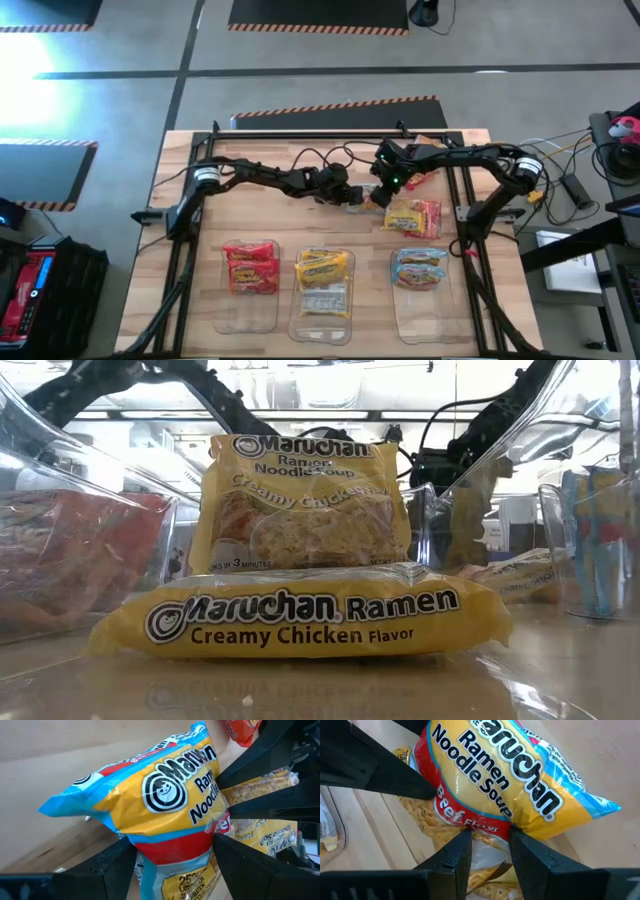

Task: Sort Maruchan noodles
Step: Put the blue noodle pack into the right transparent bin

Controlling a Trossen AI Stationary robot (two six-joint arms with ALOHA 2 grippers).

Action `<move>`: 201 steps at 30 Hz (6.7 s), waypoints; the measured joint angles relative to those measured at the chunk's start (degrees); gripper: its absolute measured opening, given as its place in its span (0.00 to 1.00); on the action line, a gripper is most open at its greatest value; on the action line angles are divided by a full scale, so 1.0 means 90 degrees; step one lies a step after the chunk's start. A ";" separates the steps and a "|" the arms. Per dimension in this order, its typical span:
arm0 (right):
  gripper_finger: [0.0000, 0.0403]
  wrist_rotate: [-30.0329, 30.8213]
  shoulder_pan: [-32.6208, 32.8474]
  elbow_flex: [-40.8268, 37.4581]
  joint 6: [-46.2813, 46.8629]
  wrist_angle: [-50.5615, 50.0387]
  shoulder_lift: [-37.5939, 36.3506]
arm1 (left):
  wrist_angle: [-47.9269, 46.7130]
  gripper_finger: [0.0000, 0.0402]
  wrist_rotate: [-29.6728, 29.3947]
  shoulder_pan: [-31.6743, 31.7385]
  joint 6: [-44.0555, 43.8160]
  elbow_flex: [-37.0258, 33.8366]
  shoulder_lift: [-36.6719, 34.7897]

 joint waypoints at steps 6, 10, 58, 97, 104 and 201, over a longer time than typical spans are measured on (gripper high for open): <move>0.31 -0.0220 -0.0012 -0.0020 -0.0147 -0.0018 -0.0170 | 0.0015 0.60 0.0032 -0.0002 0.0120 0.0000 -0.0027; 0.31 -0.0338 -0.0010 -0.0030 -0.0244 -0.0038 -0.0347 | 0.0053 0.54 0.0051 -0.0007 0.0137 0.0000 -0.0032; 0.62 -0.0766 -0.0736 0.0190 -0.1503 -0.0568 -0.1156 | -0.0060 0.00 0.0703 -0.0039 0.4311 0.0010 -0.0095; 0.54 -0.2970 -0.0746 0.0197 -0.2312 -0.0626 0.0318 | -0.0123 0.00 0.0515 -0.0083 0.5923 0.0241 -0.0095; 0.45 -0.2975 -0.0746 0.0197 -0.2355 -0.0631 0.0308 | -0.0122 0.00 0.0504 -0.0080 0.5548 0.0240 -0.0095; 0.29 0.0490 0.7094 0.1005 0.1925 -0.3470 -0.2164 | -0.1184 0.43 -0.0539 -0.0204 0.2812 -0.1382 -0.1722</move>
